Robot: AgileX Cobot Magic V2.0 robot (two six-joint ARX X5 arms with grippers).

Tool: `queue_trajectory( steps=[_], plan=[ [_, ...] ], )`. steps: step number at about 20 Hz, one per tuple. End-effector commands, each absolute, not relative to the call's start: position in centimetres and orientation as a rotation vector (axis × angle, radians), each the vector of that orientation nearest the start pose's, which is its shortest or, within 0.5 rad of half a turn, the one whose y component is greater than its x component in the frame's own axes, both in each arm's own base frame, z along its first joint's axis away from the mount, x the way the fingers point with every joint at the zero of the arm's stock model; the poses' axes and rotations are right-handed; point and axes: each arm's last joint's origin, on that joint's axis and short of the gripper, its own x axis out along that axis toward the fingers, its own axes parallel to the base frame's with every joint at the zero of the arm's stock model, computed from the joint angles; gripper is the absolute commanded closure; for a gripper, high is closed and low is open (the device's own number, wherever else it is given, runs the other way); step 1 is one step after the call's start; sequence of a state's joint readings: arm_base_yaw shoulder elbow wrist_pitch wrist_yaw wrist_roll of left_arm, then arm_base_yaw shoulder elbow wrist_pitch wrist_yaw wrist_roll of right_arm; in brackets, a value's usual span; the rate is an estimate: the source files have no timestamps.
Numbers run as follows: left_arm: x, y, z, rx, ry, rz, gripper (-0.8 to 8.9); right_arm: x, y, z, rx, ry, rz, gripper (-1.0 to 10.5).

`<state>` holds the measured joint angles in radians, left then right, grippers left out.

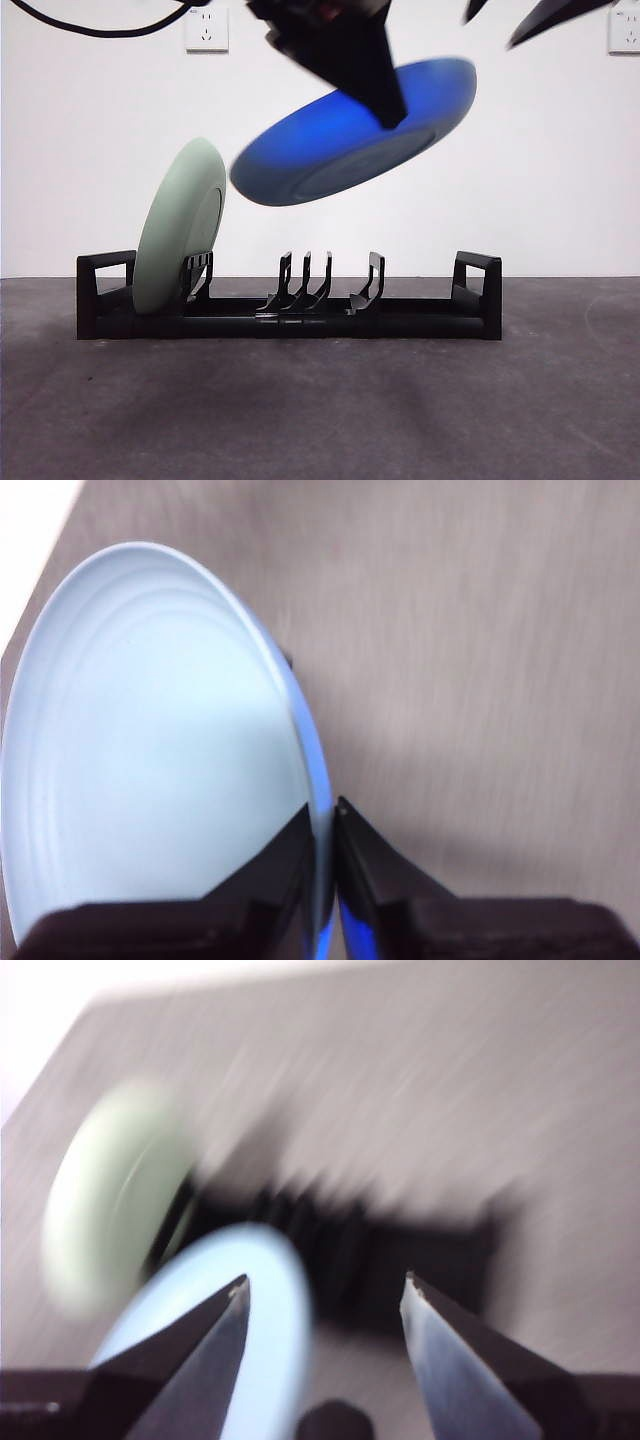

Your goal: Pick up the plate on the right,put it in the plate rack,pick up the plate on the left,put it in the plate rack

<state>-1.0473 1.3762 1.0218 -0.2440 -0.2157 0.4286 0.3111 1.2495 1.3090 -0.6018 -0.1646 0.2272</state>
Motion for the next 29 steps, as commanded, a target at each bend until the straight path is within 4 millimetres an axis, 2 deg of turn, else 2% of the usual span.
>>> queue_trajectory(
  steps=[1,4,7,9,14,21,29],
  plan=[
    [17.2,-25.1,28.4,0.51,0.344,-0.913,8.22,23.3,7.3,39.7,0.162,0.487,0.354,6.9],
    [20.2,-23.8,29.5,0.214,0.32,-0.962,8.22,21.7,6.3,41.0,0.155,0.411,0.325,6.9],
    [23.4,-22.6,30.2,-0.07,0.272,-1.005,8.22,21.1,6.1,41.5,0.157,0.389,0.326,7.0],
    [25.3,-22.3,29.9,-0.204,0.246,-0.993,8.22,21.1,6.1,41.4,0.157,0.394,0.326,7.0],
    [28.7,-21.9,28.6,-0.396,0.225,-0.976,8.22,21.1,6.1,41.4,0.153,0.398,0.325,7.0],
    [32.3,-21.8,27.6,-0.441,0.25,-0.916,8.22,21.1,6.0,41.4,0.127,0.389,0.282,7.0],
    [33.3,-22.2,25.8,-0.432,0.333,-0.885,8.22,21.2,5.9,41.4,0.119,0.383,0.277,7.0]
  ],
)
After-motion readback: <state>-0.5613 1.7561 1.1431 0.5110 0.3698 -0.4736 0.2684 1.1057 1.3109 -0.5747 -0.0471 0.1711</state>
